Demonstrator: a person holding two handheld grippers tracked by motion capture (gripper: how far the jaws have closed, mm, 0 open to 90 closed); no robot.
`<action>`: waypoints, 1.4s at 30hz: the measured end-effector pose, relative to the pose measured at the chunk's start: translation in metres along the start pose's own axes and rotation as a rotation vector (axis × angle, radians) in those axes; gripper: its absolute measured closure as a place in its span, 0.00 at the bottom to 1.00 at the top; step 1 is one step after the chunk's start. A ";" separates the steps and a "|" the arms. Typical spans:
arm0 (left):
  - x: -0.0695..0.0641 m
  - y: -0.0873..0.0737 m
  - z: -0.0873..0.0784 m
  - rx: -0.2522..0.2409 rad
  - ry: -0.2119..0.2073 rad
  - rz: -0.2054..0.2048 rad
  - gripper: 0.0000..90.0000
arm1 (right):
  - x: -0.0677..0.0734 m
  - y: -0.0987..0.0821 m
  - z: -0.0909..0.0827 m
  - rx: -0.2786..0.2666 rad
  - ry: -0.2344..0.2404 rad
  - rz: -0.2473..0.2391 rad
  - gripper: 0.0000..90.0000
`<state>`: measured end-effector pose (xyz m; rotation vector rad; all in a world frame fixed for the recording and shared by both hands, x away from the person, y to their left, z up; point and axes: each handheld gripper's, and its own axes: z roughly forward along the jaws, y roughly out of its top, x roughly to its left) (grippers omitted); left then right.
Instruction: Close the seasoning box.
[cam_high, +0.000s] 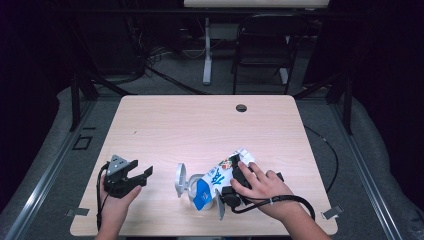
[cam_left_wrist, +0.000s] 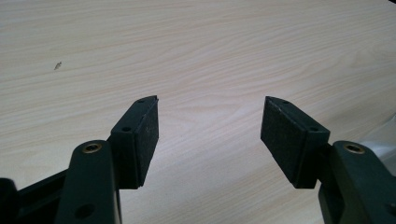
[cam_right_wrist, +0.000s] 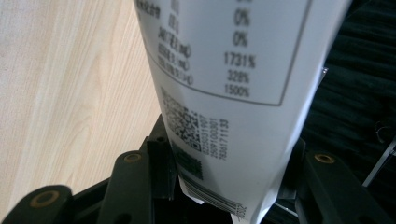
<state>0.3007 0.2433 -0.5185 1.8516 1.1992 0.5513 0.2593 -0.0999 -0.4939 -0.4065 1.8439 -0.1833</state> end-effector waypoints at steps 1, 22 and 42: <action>0.000 0.000 0.000 -0.003 0.001 -0.001 0.42 | 0.000 0.000 0.000 0.000 0.000 0.000 0.60; 0.001 0.000 0.000 -0.006 0.003 -0.003 0.41 | -0.001 0.000 -0.001 0.004 0.000 -0.010 0.60; 0.001 0.000 -0.001 -0.007 0.004 -0.004 0.42 | -0.003 0.001 -0.001 0.004 -0.001 -0.024 0.62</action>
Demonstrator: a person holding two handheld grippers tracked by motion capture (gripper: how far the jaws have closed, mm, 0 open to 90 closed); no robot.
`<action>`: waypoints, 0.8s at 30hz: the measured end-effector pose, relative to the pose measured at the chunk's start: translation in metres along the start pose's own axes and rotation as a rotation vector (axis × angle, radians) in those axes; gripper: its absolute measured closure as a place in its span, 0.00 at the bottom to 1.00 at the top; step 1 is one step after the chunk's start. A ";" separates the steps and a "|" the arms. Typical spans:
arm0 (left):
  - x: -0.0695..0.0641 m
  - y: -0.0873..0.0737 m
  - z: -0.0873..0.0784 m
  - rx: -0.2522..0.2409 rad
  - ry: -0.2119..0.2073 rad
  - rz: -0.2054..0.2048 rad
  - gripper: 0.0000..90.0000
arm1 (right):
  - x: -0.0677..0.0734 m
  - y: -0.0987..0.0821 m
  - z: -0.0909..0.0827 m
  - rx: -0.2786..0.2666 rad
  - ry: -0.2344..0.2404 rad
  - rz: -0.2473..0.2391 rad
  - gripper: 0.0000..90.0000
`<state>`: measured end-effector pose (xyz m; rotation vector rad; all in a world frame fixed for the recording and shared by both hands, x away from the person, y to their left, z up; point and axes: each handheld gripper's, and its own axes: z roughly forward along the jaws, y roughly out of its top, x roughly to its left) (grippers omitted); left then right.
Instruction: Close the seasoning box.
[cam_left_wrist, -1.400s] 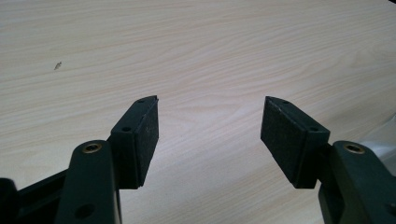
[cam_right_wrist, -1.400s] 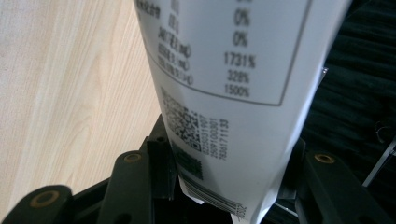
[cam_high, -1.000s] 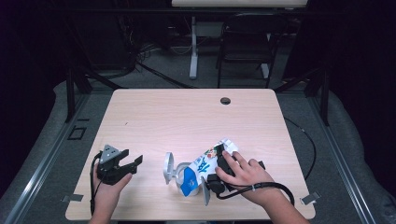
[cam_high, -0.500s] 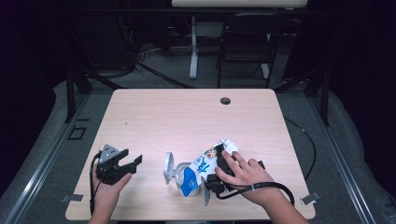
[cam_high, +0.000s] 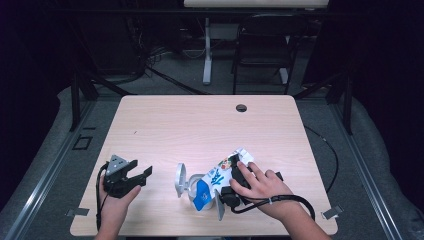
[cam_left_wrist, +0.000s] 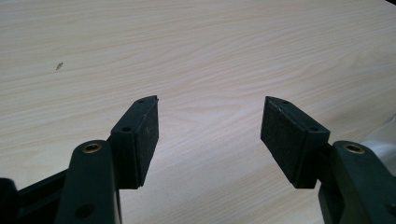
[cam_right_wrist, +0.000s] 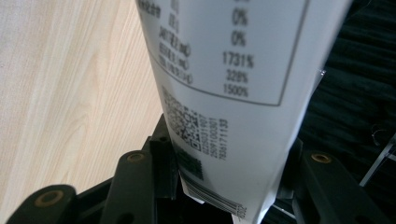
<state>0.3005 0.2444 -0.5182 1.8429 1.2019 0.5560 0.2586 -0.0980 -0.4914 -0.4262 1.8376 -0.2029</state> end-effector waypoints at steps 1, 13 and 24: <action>0.000 0.000 0.000 0.001 0.000 -0.001 0.41 | 0.000 0.000 0.000 -0.002 -0.001 0.000 0.62; 0.001 0.000 0.000 0.002 0.001 -0.001 0.42 | 0.001 0.000 0.000 -0.004 -0.002 0.003 0.62; 0.001 -0.001 0.001 0.002 -0.001 -0.002 0.42 | -0.001 0.000 0.000 -0.004 -0.006 -0.005 0.63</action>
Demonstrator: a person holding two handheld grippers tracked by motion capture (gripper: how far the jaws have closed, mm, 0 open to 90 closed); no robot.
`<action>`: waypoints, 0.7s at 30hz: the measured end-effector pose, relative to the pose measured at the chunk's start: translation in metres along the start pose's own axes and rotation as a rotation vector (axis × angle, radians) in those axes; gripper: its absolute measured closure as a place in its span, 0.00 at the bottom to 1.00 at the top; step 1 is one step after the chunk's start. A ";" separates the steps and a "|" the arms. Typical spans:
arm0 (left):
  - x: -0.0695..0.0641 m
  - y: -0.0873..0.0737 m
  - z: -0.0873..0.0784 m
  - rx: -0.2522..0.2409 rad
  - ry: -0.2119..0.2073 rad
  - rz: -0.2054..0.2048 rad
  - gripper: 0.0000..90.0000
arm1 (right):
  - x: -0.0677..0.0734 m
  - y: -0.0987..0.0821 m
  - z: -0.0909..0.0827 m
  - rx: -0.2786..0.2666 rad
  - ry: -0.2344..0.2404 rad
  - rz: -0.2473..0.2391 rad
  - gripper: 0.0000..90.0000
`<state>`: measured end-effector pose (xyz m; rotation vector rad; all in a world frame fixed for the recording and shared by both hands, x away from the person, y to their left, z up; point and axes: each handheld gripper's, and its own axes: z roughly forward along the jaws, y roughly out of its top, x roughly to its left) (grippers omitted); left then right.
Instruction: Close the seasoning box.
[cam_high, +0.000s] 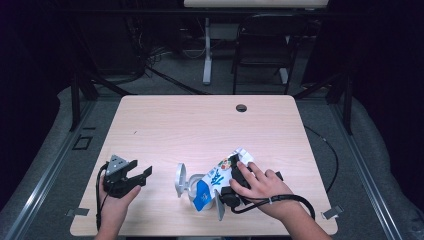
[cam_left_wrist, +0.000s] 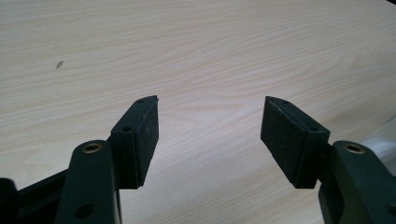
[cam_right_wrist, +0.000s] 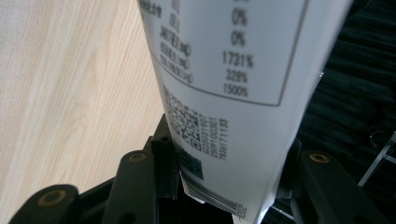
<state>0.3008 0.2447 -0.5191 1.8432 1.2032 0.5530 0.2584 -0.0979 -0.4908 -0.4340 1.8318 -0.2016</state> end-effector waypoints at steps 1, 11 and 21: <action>0.000 0.000 0.000 0.000 0.000 0.000 0.42 | 0.000 0.000 0.000 0.000 0.000 0.000 0.63; 0.000 0.000 0.000 0.002 -0.001 0.000 0.41 | 0.000 0.000 -0.001 0.000 0.001 0.002 0.63; 0.000 0.000 0.000 0.001 -0.002 -0.001 0.41 | 0.000 0.000 -0.001 0.000 0.001 -0.005 0.63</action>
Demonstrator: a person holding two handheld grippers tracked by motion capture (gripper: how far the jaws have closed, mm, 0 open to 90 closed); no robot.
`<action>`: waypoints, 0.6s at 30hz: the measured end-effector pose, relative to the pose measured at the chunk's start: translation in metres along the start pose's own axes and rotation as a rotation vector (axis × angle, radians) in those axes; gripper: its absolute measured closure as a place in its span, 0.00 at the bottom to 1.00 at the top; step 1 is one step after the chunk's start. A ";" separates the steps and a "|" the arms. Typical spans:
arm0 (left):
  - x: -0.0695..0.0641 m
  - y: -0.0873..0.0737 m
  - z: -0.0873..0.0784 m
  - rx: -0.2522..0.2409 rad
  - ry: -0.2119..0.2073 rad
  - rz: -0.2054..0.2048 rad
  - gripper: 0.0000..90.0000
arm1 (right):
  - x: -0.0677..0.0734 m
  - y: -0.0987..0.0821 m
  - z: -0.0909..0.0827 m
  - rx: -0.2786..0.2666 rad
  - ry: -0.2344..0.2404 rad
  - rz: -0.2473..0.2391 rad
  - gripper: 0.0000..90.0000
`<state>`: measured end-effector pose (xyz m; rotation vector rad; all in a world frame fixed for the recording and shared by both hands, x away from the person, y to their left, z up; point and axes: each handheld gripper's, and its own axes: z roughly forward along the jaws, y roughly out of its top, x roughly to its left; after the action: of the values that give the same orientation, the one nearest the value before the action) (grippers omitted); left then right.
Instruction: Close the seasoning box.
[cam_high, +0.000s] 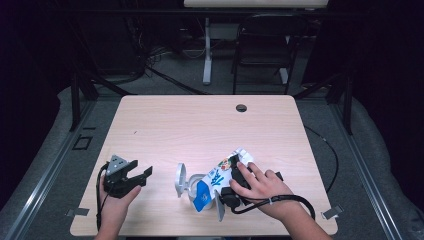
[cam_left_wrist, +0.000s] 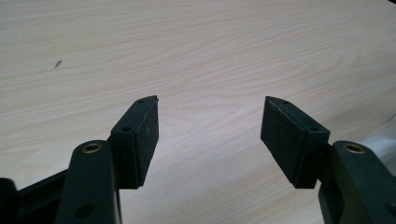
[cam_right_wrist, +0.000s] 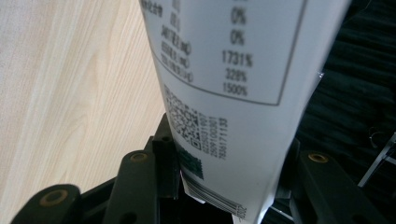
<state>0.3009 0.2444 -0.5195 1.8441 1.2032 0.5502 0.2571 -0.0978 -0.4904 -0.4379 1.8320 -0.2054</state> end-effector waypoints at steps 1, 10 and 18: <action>0.000 0.000 0.000 0.000 0.000 0.000 0.42 | 0.000 0.000 0.000 -0.001 0.000 0.000 0.63; 0.000 0.000 0.000 -0.001 0.002 0.000 0.42 | -0.001 0.000 0.000 -0.006 -0.004 -0.004 0.64; 0.000 0.000 0.000 -0.002 0.002 0.004 0.41 | -0.001 0.000 -0.001 -0.003 -0.002 -0.003 0.64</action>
<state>0.3008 0.2443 -0.5190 1.8444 1.2005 0.5556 0.2567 -0.0974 -0.4895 -0.4431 1.8300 -0.2041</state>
